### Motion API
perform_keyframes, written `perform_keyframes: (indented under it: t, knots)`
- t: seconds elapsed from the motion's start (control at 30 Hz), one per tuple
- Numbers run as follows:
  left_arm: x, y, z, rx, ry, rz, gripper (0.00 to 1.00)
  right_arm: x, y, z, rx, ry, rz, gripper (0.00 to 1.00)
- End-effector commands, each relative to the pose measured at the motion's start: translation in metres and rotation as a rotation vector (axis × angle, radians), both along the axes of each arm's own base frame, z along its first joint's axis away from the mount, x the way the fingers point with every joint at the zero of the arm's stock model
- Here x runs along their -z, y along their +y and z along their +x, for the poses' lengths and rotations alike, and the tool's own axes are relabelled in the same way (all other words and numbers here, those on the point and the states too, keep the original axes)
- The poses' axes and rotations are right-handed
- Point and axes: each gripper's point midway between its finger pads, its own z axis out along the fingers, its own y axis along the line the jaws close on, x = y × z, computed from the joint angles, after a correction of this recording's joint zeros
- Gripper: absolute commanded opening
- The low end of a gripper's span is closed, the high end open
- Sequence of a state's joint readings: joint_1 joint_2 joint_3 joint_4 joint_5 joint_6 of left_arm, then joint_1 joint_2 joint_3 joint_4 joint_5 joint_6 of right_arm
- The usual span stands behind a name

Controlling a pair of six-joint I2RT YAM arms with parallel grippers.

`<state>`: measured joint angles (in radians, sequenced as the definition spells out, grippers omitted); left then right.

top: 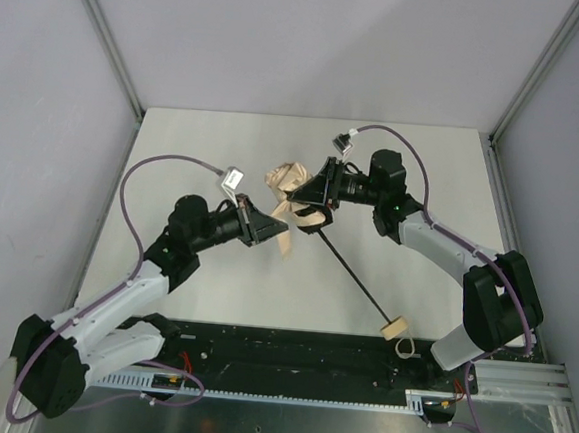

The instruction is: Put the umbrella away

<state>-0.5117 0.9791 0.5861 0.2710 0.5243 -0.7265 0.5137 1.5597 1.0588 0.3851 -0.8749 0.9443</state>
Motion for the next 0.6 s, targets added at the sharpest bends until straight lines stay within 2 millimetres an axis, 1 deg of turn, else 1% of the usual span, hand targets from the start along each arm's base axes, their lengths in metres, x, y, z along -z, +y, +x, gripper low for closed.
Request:
perform_keyframes:
  t: [0.0, 0.1, 0.17, 0.27, 0.37, 0.43, 0.47, 0.5, 0.53, 0.57]
  knots:
    - [-0.008, 0.007, -0.006, -0.073, -0.025, -0.041, 0.0, -0.075, -0.003, 0.012, 0.108, -0.1, 0.181, 0.02]
    - [-0.006, 0.01, -0.009, -0.086, -0.021, -0.049, 0.0, -0.078, 0.001, 0.011, 0.095, -0.083, 0.208, 0.04]
    - [-0.005, 0.011, -0.011, -0.088, -0.014, -0.052, 0.0, -0.075, 0.004, 0.008, 0.068, -0.072, 0.213, 0.01]
    - [0.001, 0.012, -0.013, -0.091, 0.007, -0.052, 0.0, -0.07, 0.003, 0.006, 0.055, -0.069, 0.212, 0.0]
    - [0.021, 0.02, -0.011, -0.142, 0.048, 0.005, 0.0, -0.064, -0.002, 0.006, 0.03, -0.093, 0.191, 0.0]
    - [0.037, 0.029, -0.007, -0.194, 0.076, 0.069, 0.0, -0.055, -0.011, 0.01, 0.008, -0.096, 0.17, 0.0]
    - [0.044, 0.033, -0.005, -0.211, 0.09, 0.1, 0.0, -0.054, -0.014, 0.009, -0.015, -0.107, 0.168, 0.0]
    - [0.049, 0.033, -0.005, -0.21, 0.099, 0.127, 0.01, -0.05, -0.016, 0.008, -0.032, -0.123, 0.157, 0.0]
    - [0.054, 0.033, -0.005, -0.204, 0.112, 0.151, 0.07, -0.046, -0.018, 0.008, -0.043, -0.143, 0.142, 0.0]
    - [0.057, 0.033, -0.005, -0.2, 0.123, 0.167, 0.16, -0.042, -0.019, 0.007, -0.052, -0.16, 0.125, 0.0]
